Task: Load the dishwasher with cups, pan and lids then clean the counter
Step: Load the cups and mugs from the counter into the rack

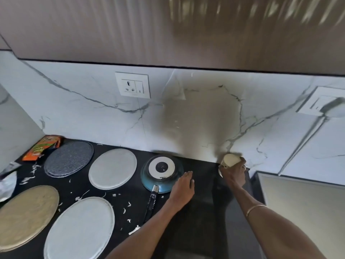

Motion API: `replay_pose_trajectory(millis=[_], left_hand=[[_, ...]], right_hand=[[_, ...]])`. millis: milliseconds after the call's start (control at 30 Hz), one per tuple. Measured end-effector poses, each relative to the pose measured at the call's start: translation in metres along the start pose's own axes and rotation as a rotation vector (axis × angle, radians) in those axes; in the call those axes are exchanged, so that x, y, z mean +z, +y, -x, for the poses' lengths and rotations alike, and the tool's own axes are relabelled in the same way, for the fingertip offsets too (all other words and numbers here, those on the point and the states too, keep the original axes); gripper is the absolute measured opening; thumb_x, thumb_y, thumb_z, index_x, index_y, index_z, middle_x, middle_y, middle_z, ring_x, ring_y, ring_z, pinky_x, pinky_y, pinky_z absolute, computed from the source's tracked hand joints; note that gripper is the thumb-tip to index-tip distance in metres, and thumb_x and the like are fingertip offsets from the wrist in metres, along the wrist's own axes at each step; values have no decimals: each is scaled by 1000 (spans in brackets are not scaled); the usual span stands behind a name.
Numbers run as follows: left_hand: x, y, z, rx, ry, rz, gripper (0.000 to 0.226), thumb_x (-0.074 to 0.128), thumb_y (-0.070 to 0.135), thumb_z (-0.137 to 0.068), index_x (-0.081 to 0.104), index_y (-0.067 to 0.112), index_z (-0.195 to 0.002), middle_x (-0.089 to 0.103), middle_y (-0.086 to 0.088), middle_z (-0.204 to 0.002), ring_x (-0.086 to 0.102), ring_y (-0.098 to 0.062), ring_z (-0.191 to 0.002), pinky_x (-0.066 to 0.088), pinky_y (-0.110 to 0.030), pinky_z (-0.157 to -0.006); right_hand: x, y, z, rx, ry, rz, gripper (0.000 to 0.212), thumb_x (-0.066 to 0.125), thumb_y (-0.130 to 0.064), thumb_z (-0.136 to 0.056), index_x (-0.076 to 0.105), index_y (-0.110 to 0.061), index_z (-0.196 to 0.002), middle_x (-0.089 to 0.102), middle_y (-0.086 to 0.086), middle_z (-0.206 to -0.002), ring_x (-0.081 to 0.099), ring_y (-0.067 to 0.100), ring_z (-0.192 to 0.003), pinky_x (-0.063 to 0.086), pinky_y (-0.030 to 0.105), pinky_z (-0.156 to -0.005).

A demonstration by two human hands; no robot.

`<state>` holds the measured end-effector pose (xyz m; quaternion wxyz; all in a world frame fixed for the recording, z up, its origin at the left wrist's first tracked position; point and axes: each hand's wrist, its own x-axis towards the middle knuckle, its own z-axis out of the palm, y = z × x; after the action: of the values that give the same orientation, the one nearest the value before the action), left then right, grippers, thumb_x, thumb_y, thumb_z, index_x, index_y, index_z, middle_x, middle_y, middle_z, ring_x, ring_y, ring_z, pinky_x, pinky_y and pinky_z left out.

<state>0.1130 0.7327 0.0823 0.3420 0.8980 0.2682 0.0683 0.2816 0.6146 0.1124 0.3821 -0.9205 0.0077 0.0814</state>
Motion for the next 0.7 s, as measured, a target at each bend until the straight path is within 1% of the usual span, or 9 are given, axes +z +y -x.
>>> replay_pose_trajectory(millis=[67,133,267,367,433,567,700], left_hand=[[4,6,-4,11,-1,-10,49,39,27,-103,35,13,-150,39,-5,-154,35,-20,-143,34,-38,-116],[8,13,-6,35,1,-11,51,39,27,-103,32,12,-151,35,-4,-156,31,-19,-145,32,-39,-117],[13,23,-6,84,-10,-19,51,39,26,-103,31,11,-151,34,-4,-157,30,-18,-145,31,-37,-117],[18,29,2,114,-40,-30,51,38,28,-103,32,12,-151,36,-4,-156,32,-18,-144,33,-39,-116],[24,36,11,151,-67,-39,50,38,28,-103,33,12,-151,36,-5,-155,33,-18,-144,33,-40,-116],[42,60,37,264,-126,-48,49,39,25,-103,34,10,-150,36,-6,-155,32,-19,-144,32,-36,-116],[71,91,67,396,-207,-46,49,41,25,-104,35,9,-150,38,-6,-155,34,-17,-144,33,-32,-116]], right_hand=[[-4,3,-4,10,-1,-8,90,82,-35,-68,28,-15,-136,52,18,-131,53,40,-118,47,50,-93],[-10,7,-1,-21,-9,-1,88,84,-37,-65,33,-16,-133,56,16,-126,56,38,-115,49,48,-90],[-25,24,21,-111,-16,-2,84,81,-47,-61,37,-23,-129,58,7,-123,58,32,-113,50,43,-87],[-41,39,41,-153,-24,-5,81,77,-58,-56,39,-34,-124,62,-4,-119,61,25,-109,51,41,-82],[-55,49,57,-170,-12,7,81,79,-57,-56,40,-37,-124,64,-8,-116,62,23,-107,52,41,-82],[-90,76,88,-106,71,-30,90,80,-58,-54,37,-32,-129,62,-5,-119,61,24,-110,50,38,-85],[-133,111,118,-37,177,-47,85,78,-58,-55,40,-30,-126,63,-5,-115,63,23,-103,50,35,-83]])
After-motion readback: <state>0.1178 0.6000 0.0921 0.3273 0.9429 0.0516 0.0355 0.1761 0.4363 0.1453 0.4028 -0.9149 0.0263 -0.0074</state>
